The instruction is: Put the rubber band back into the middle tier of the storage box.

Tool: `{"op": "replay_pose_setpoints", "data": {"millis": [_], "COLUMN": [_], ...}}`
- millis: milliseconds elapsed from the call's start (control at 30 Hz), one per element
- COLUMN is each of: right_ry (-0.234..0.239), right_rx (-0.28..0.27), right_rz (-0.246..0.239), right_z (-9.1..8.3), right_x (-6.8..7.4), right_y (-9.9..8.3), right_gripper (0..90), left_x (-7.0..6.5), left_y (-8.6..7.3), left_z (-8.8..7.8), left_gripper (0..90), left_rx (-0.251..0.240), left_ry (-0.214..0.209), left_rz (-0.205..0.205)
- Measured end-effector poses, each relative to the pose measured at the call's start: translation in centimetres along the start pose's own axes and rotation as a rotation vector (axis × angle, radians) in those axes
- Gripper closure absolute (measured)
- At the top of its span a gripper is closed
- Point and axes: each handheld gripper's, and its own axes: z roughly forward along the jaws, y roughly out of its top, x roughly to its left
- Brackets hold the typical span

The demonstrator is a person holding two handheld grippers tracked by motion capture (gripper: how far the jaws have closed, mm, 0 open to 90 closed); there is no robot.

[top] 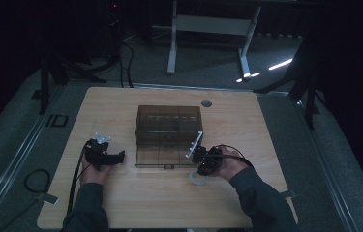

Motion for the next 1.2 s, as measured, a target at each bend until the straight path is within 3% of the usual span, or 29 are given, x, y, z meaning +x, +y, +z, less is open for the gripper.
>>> {"op": "replay_pose_setpoints", "data": {"millis": [1200], "right_ry": [-0.028], "right_rx": [-0.034], "right_rz": [0.022], "right_z": [-1.4], "right_x": [-1.1], "right_y": [0.4], "right_gripper": [81.9], "left_x": [0.0], "left_y": [0.0], "left_z": [0.0], "left_gripper": [3.6], "left_rx": [0.0], "left_ry": [0.0], "left_rz": [0.0]}}
